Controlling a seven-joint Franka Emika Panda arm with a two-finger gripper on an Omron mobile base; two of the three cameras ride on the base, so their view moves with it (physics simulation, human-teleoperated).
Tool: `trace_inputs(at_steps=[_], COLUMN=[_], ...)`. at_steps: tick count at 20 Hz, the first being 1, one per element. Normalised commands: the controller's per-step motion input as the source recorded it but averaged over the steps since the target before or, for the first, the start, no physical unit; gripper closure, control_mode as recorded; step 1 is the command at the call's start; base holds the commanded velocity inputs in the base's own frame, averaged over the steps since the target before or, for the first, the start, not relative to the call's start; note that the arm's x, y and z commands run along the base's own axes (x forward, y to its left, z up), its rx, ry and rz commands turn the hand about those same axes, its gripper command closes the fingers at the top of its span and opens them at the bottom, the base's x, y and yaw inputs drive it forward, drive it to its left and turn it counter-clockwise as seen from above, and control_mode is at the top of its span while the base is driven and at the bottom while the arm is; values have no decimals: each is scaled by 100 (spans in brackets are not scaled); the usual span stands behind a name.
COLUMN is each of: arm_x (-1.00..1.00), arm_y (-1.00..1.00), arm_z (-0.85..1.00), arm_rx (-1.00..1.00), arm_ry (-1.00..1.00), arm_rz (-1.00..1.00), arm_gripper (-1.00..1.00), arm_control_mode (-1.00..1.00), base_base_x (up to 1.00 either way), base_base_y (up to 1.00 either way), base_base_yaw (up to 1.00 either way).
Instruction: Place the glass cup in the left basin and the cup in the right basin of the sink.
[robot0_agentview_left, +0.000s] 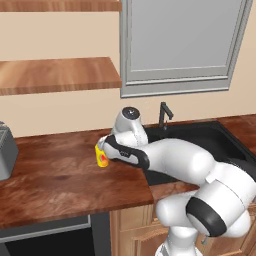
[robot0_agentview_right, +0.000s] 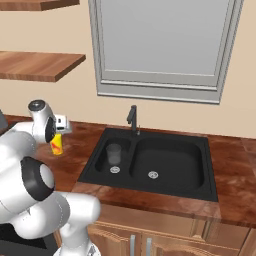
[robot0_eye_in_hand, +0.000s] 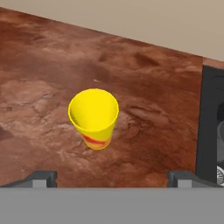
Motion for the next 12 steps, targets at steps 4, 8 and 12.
trace_inputs(at_steps=[4, 8, 12], arm_x=[14, 13, 13], arm_y=[0, 0, 0], arm_z=[0, 0, -3], arm_rx=[0, 0, 0], arm_ry=[0, 3, 8], arm_rz=[0, 0, -2], arm_gripper=[-100, -100, -100], arm_control_mode=[-100, -100, -100], base_base_x=[0, 0, 0], base_base_y=[0, 0, 0], base_base_yaw=[0, 0, 0])
